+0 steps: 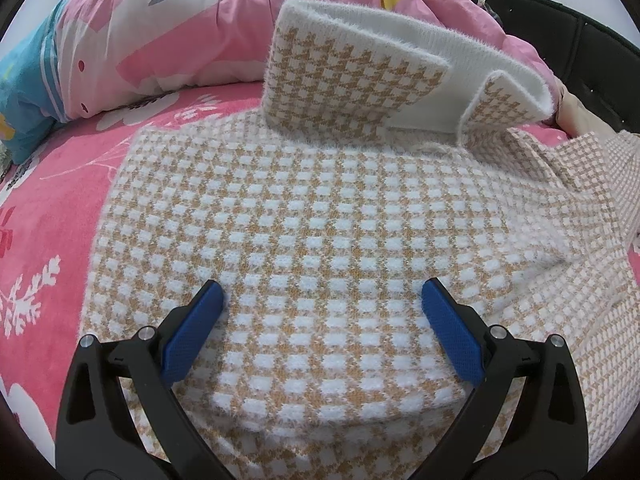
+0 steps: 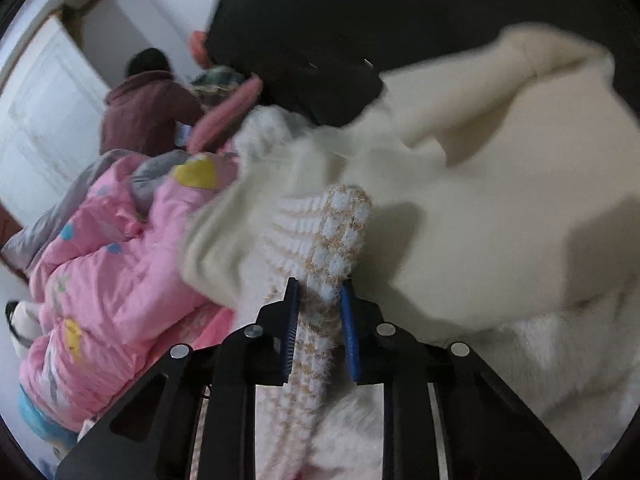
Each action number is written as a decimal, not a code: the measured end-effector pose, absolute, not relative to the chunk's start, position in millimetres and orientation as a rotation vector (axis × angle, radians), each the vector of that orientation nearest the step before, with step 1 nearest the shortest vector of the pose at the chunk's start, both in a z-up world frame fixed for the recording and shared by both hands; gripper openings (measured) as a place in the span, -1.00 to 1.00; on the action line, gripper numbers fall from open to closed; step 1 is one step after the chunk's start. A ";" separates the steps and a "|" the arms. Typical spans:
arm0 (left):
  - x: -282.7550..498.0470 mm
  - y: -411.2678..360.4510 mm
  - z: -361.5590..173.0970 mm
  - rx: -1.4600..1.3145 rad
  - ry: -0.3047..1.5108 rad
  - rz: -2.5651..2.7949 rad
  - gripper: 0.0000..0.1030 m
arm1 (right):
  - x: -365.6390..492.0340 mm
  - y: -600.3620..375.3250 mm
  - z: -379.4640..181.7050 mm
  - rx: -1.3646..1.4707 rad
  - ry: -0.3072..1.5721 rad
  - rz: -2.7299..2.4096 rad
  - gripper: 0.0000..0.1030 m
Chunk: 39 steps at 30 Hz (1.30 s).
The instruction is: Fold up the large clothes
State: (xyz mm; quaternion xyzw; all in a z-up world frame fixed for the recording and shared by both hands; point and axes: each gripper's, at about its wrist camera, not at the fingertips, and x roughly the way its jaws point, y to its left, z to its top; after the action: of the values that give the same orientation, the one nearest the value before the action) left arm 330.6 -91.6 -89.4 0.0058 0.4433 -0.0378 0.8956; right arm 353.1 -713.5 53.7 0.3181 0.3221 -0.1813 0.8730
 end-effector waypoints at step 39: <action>288.2 -2.9 -45.8 -0.218 0.843 -0.070 0.85 | 241.1 -277.3 248.4 0.293 0.473 0.333 -0.72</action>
State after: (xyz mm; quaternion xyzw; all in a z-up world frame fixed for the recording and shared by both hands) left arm 288.2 -2.9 -45.8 -0.1057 0.4082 -0.0337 0.9061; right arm 241.1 -277.3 248.4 0.1441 0.2326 0.1634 0.9479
